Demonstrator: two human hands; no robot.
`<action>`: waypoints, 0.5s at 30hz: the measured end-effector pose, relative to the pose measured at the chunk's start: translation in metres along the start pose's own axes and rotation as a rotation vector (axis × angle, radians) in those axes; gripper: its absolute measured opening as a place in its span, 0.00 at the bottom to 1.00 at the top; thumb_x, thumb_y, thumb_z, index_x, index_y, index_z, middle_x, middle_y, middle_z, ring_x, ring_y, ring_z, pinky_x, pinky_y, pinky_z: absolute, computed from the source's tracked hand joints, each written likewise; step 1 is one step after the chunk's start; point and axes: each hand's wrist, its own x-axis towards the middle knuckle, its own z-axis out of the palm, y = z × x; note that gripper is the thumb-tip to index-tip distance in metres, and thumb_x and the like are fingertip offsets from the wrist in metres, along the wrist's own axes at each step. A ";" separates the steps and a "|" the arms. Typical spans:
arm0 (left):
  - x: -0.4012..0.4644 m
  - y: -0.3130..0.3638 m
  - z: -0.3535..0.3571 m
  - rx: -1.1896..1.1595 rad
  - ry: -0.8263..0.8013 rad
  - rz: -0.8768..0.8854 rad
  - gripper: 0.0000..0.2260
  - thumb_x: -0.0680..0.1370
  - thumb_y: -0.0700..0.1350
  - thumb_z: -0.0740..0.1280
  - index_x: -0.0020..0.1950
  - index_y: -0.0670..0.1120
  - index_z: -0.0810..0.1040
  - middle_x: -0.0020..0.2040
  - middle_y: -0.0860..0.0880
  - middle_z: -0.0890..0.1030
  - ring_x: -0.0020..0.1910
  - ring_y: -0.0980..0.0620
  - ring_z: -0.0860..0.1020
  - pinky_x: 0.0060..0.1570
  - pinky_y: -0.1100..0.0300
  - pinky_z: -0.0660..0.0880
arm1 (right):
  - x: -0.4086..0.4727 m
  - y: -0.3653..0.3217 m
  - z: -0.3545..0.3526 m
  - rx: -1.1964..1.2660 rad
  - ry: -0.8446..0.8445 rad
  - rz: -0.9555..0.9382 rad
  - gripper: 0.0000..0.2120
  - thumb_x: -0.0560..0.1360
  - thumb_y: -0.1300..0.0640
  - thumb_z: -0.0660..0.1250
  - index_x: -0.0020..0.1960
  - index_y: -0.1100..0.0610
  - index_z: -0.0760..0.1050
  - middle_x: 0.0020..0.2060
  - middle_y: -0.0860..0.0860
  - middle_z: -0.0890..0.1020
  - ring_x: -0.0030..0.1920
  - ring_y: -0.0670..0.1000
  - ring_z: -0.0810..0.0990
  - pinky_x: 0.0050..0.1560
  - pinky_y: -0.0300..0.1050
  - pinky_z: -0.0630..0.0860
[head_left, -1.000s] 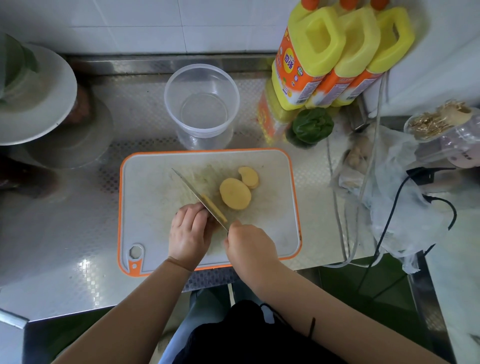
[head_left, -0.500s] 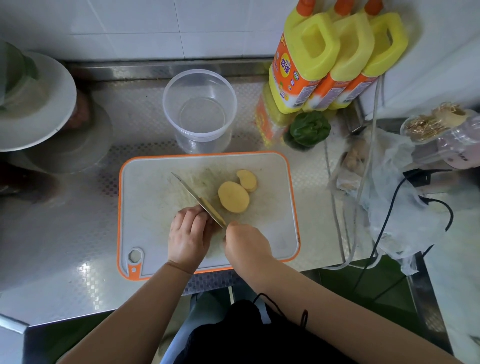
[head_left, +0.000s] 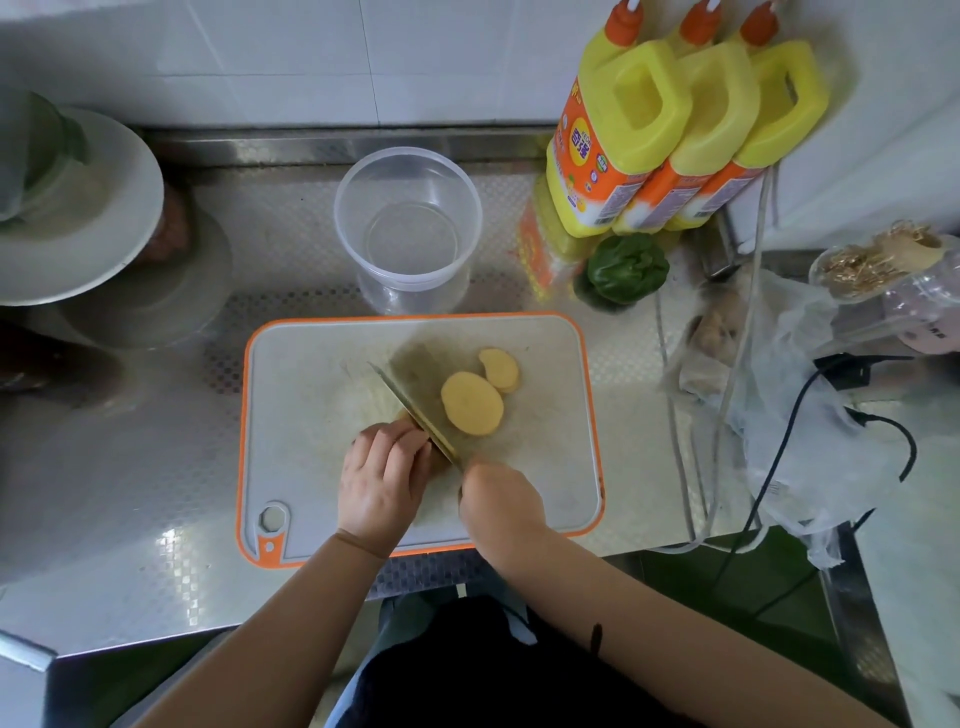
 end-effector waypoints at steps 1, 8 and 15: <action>0.000 0.000 0.000 0.011 -0.002 0.014 0.05 0.83 0.42 0.63 0.57 0.43 0.74 0.50 0.43 0.78 0.45 0.42 0.75 0.45 0.51 0.74 | 0.001 0.001 0.001 -0.005 0.007 -0.006 0.10 0.81 0.60 0.57 0.59 0.59 0.73 0.54 0.55 0.79 0.56 0.55 0.78 0.53 0.45 0.73; 0.002 -0.005 0.001 -0.010 -0.033 0.032 0.08 0.83 0.44 0.64 0.61 0.47 0.76 0.51 0.47 0.75 0.44 0.42 0.76 0.43 0.50 0.75 | 0.002 0.012 -0.012 0.035 -0.101 -0.027 0.17 0.79 0.43 0.58 0.52 0.57 0.73 0.43 0.53 0.78 0.45 0.54 0.78 0.44 0.47 0.70; 0.002 -0.006 0.000 -0.013 -0.027 0.035 0.08 0.82 0.42 0.65 0.60 0.46 0.77 0.51 0.47 0.74 0.44 0.42 0.76 0.43 0.50 0.75 | 0.014 0.022 -0.039 0.377 0.028 -0.023 0.18 0.77 0.42 0.62 0.61 0.53 0.72 0.52 0.48 0.79 0.52 0.50 0.77 0.52 0.46 0.74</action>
